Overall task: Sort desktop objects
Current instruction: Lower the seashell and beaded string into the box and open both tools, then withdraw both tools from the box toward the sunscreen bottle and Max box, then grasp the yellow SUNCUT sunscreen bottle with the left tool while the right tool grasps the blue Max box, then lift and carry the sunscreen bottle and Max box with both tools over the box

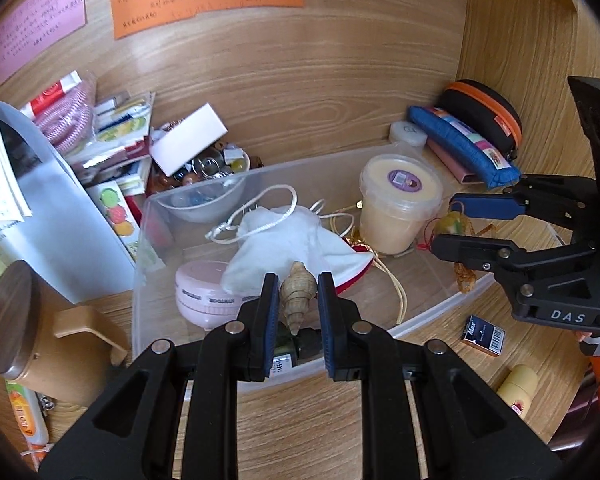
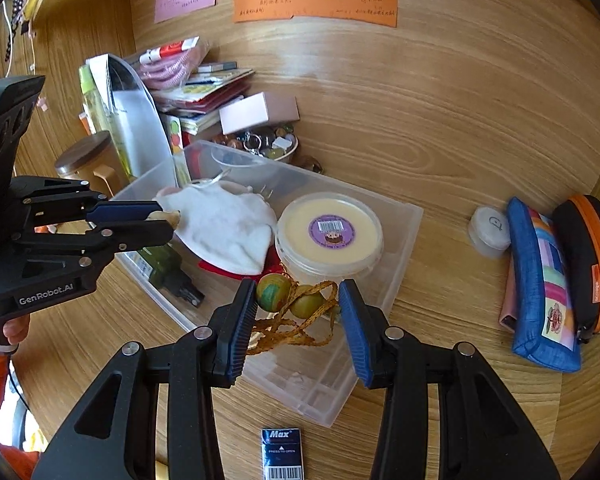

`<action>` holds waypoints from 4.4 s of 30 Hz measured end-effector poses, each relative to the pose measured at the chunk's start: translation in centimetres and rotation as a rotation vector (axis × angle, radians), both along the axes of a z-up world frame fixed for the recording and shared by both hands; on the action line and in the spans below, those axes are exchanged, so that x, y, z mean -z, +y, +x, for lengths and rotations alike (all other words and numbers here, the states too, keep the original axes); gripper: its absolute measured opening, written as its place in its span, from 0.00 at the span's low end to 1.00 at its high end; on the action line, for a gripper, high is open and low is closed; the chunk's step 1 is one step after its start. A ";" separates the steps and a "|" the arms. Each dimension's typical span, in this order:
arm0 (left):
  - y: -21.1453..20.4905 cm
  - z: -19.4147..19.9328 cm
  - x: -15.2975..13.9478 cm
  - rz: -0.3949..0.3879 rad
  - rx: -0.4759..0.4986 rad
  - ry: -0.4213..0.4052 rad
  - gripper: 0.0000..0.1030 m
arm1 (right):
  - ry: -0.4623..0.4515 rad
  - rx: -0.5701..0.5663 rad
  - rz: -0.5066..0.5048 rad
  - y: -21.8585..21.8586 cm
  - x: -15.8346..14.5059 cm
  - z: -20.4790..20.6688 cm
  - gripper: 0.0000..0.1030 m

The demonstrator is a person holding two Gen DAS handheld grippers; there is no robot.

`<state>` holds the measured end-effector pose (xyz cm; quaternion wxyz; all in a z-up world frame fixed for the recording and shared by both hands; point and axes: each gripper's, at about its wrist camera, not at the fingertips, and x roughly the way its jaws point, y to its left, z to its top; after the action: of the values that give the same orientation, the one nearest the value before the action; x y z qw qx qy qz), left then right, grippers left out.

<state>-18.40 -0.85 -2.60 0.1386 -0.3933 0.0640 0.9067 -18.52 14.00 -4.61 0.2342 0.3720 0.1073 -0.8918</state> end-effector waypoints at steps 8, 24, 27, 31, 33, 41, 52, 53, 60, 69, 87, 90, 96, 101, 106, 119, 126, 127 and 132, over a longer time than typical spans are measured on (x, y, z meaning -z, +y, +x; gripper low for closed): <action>-0.1 -0.4 0.8 0.005 0.004 -0.028 0.18 | -0.021 -0.005 0.022 -0.4 0.9 -0.5 0.38; -0.3 -0.9 1.5 0.018 0.010 -0.054 0.18 | -0.024 -0.014 0.070 -1.2 1.6 -0.5 0.38; -0.5 -0.8 1.4 0.019 0.009 -0.053 0.18 | -0.022 -0.014 0.075 -1.2 1.5 -0.4 0.38; -0.5 -0.5 1.2 0.013 0.008 -0.048 0.18 | -0.012 -0.012 0.081 -1.0 1.2 -0.1 0.39; -0.5 -0.2 0.9 0.010 0.007 -0.041 0.18 | -0.004 -0.008 0.081 -0.8 1.0 0.3 0.43; 0.0 1.8 -0.1 -0.014 -0.014 0.001 0.30 | 0.031 0.012 0.059 0.6 -0.2 2.6 0.47; 2.1 6.1 -1.1 -0.033 -0.017 0.060 0.53 | 0.035 0.058 0.015 3.7 0.0 6.4 0.48; 2.3 6.6 -1.1 -0.030 -0.013 0.063 0.54 | 0.033 0.064 0.012 4.1 0.2 6.8 0.48; 5.1 9.6 -0.3 -0.022 0.046 0.065 0.63 | 0.007 0.102 -0.024 6.5 1.4 9.3 0.48; 9.3 12.7 2.1 -0.030 0.150 0.024 0.64 | -0.013 0.146 -0.025 8.5 2.6 11.4 0.48; 11.1 12.1 6.5 -0.027 0.173 -0.097 0.60 | -0.041 0.149 -0.034 9.6 4.0 12.6 0.48; 10.2 11.3 6.7 -0.012 0.150 -0.109 0.51 | -0.049 0.132 -0.030 9.1 4.4 12.2 0.49; 7.9 10.6 6.7 -0.003 0.104 -0.118 0.46 | -0.074 0.090 -0.009 7.0 5.5 10.7 0.49; 6.0 9.8 6.6 0.062 0.072 -0.141 0.45 | -0.093 0.052 0.031 4.9 6.4 9.3 0.48; 5.5 9.3 6.6 0.072 0.062 -0.141 0.45 | -0.100 0.028 0.076 3.3 7.2 8.1 0.48; 4.8 8.6 6.6 0.110 0.069 -0.161 0.45 | -0.135 0.005 0.031 3.0 7.4 6.9 0.24; 6.7 7.6 6.6 0.011 0.063 -0.138 0.46 | -0.137 0.019 0.004 3.4 6.9 7.1 0.24; 6.8 7.6 6.7 0.008 0.065 -0.135 0.46 | -0.131 0.023 0.002 3.5 6.7 7.3 0.24; 6.4 7.6 6.7 0.019 0.056 -0.132 0.46 | -0.090 0.028 -0.009 4.1 5.0 8.1 0.24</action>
<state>-10.76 5.58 -9.30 0.1715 -0.4488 0.0572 0.8751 -10.41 18.11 -9.61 0.2280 0.4123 0.0874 -0.8777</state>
